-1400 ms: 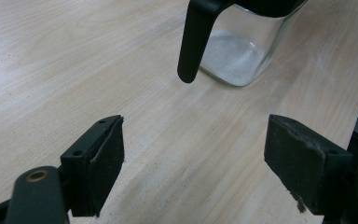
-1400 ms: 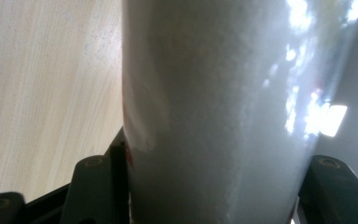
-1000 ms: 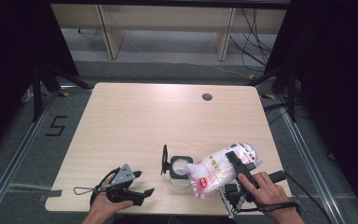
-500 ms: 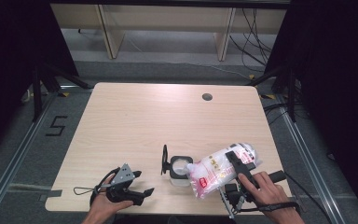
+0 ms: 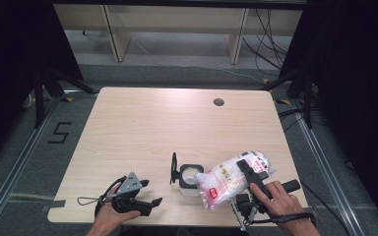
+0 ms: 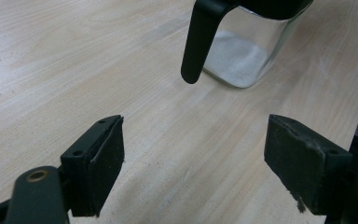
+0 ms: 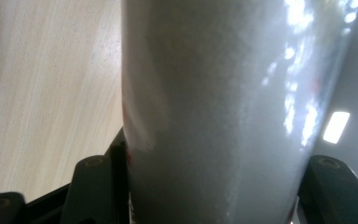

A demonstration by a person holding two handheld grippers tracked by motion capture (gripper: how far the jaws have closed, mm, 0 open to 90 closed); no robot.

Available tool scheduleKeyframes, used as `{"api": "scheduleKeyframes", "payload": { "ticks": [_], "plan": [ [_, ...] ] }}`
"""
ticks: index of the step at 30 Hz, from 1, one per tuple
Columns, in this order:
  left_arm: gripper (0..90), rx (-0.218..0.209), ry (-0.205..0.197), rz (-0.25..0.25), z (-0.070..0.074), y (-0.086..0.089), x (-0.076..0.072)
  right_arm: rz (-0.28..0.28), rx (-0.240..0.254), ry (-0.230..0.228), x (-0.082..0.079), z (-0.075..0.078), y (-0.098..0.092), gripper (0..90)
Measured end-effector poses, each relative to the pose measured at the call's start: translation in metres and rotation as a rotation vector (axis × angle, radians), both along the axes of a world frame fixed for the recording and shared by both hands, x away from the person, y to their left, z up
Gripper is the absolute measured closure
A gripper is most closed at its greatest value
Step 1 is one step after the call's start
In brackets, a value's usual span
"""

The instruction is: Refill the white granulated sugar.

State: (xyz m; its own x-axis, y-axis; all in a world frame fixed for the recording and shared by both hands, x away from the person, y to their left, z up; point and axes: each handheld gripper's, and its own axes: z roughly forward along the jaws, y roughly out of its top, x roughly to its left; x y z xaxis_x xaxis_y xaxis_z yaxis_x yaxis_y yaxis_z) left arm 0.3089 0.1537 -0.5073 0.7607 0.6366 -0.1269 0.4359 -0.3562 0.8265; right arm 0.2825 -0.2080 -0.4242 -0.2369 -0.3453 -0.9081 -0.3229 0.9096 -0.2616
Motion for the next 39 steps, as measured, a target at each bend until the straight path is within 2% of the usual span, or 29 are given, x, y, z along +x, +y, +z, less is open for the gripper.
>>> {"api": "scheduleKeyframes", "payload": {
  "ticks": [6,8,13,15,16,17,18,19,20,21,23,26,28,30,31,32,33,35,38,39],
  "plan": [
    [19.6,0.004,0.008,0.004,0.0000,0.0005,0.0002,-0.023,0.012,0.006,-0.0005,-0.0005,-0.0025,43.4],
    [19.6,0.003,-0.005,-0.008,0.0001,0.0010,0.0014,-0.008,0.024,0.001,-0.0001,0.0006,-0.0024,43.4],
    [19.6,-0.005,-0.001,-0.003,0.0002,0.0009,0.0011,-0.007,0.013,-0.002,0.0004,0.0019,-0.0026,43.4],
    [19.7,0.009,-0.007,-0.008,0.0007,0.0015,0.0012,-0.012,-0.003,-0.004,0.0004,0.0015,-0.0024,43.4],
    [19.6,-0.004,-0.009,-0.008,-0.0002,0.0008,0.0012,-0.009,-0.005,-0.005,0.0002,0.0009,-0.0023,43.5],
    [19.6,0.009,-0.005,-0.006,0.0004,0.0013,0.0010,-0.007,-0.003,0.000,-0.0001,0.0003,-0.0021,43.4],
    [19.6,0.003,-0.001,-0.004,0.0001,0.0010,0.0011,-0.023,0.020,0.013,-0.0007,-0.0020,-0.0025,43.5],
    [19.6,0.006,-0.001,-0.005,0.0005,0.0012,0.0011,0.002,-0.003,-0.001,0.0003,-0.0007,-0.0004,43.5],
    [19.6,0.003,-0.010,-0.007,0.0000,0.0012,0.0014,-0.012,-0.002,0.004,-0.0005,-0.0014,0.0005,43.5],
    [19.6,0.005,-0.006,-0.007,0.0004,0.0012,0.0009,-0.002,0.007,0.006,-0.0001,-0.0022,0.0015,43.5],
    [19.6,-0.001,-0.007,-0.007,-0.0002,0.0007,0.0012,0.019,-0.011,0.005,0.0007,-0.0007,0.0040,43.5],
    [19.6,-0.004,0.008,0.006,-0.0002,0.0000,-0.0001,-0.009,0.006,0.016,-0.0002,-0.0017,0.0062,43.5],
    [19.6,-0.002,0.006,0.007,-0.0001,0.0000,0.0000,0.004,0.003,0.012,0.0015,0.0002,0.0065,43.5],
    [19.6,0.002,-0.003,0.001,0.0001,0.0004,0.0003,-0.011,0.008,0.013,0.0008,-0.0002,0.0061,43.4],
    [19.6,-0.003,0.008,0.007,-0.0002,0.0000,-0.0001,-0.024,0.015,0.018,0.0002,-0.0009,0.0054,43.5],
    [19.6,-0.002,0.006,0.006,-0.0002,0.0001,0.0000,-0.061,0.022,0.018,-0.0026,-0.0006,0.0052,43.5],
    [19.6,0.002,0.001,0.001,0.0000,0.0004,0.0005,-0.060,0.024,0.013,-0.0021,-0.0001,0.0049,43.5],
    [19.6,-0.003,0.007,0.007,-0.0001,-0.0001,0.0000,-0.057,-0.028,0.019,-0.0015,0.0021,0.0059,43.5],
    [19.6,-0.008,0.002,0.005,-0.0003,0.0000,0.0003,-0.025,-0.016,0.007,0.0001,0.0013,0.0053,43.5],
    [19.6,-0.007,0.006,0.004,-0.0002,0.0000,0.0003,-0.032,-0.018,0.012,0.0002,0.0008,0.0054,43.5]
  ]
}}
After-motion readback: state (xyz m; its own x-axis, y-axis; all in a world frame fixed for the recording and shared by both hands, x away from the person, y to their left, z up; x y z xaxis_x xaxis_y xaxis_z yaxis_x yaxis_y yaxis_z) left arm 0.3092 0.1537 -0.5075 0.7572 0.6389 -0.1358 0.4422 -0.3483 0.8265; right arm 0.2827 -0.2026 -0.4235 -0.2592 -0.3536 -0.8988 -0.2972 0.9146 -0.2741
